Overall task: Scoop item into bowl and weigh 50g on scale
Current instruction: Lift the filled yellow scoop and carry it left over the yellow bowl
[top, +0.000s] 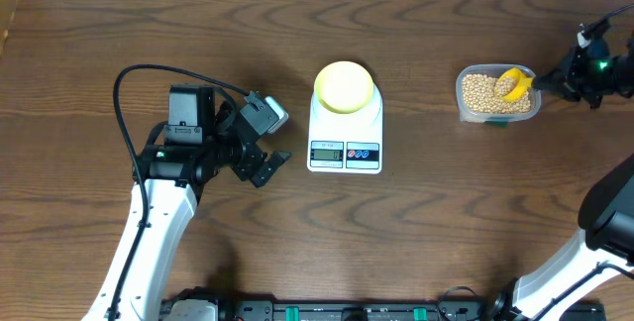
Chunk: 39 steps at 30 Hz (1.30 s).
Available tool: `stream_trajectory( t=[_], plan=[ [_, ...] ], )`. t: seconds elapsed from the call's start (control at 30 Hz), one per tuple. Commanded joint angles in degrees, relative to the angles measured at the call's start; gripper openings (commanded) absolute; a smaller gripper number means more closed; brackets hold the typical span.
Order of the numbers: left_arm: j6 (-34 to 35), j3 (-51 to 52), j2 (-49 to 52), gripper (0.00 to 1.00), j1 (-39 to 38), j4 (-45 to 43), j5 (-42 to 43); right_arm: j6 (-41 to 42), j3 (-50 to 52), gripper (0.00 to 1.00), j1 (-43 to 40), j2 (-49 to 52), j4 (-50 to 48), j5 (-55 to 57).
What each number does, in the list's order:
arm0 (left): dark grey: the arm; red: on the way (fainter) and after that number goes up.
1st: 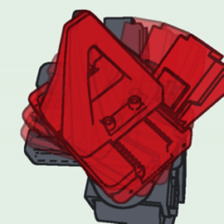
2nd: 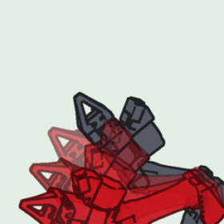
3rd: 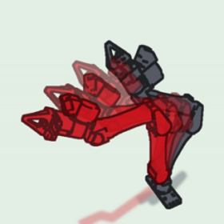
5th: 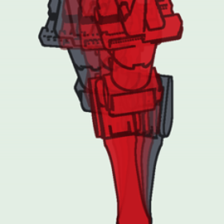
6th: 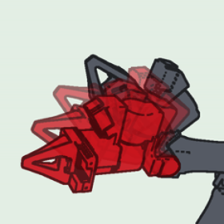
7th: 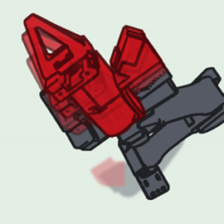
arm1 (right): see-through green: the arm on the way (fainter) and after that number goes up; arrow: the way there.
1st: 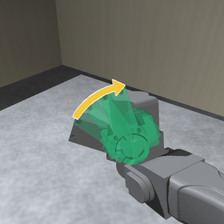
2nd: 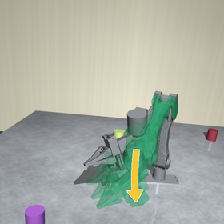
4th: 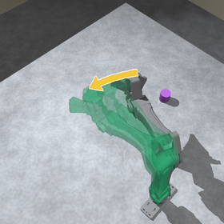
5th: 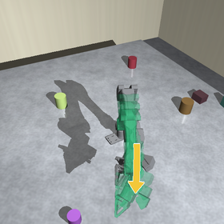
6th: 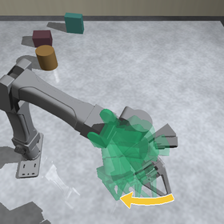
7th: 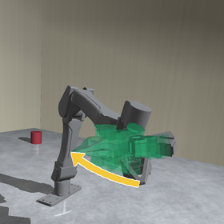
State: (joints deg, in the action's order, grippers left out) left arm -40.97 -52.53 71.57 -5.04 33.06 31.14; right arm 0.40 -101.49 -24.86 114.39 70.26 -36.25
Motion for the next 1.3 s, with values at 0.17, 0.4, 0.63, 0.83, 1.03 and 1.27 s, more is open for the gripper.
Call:
stream_trajectory(
  t=[0.17,0.4,0.63,0.83,1.03,1.27],
  plan=[
    [-1.0,-0.1,0.3,0.98,0.2,0.2,-0.3,-4.5,0.2,0.01,-0.3,0.9,-0.2,-11.3],
    [-1.0,-0.1,0.3,0.98,0.2,0.2,-0.3,-5.4,0.2,0.01,0.3,0.9,-2.1,-20.0],
    [-1.0,-0.1,0.3,0.98,0.2,0.2,-0.3,1.6,0.2,0.01,4.4,0.9,-11.8,-24.2],
    [-1.0,-0.1,0.3,0.98,0.2,0.2,-0.3,8.2,0.2,0.01,9.5,0.9,-19.3,-24.2],
    [-1.0,-0.1,0.3,0.97,0.2,0.2,-0.3,12.5,0.2,0.01,15.1,0.9,-23.8,-24.1],
    [-1.0,-0.1,0.3,0.98,0.2,0.2,-0.3,14.4,0.2,0.01,20.4,0.9,-24.2,-24.2]
  ],
)
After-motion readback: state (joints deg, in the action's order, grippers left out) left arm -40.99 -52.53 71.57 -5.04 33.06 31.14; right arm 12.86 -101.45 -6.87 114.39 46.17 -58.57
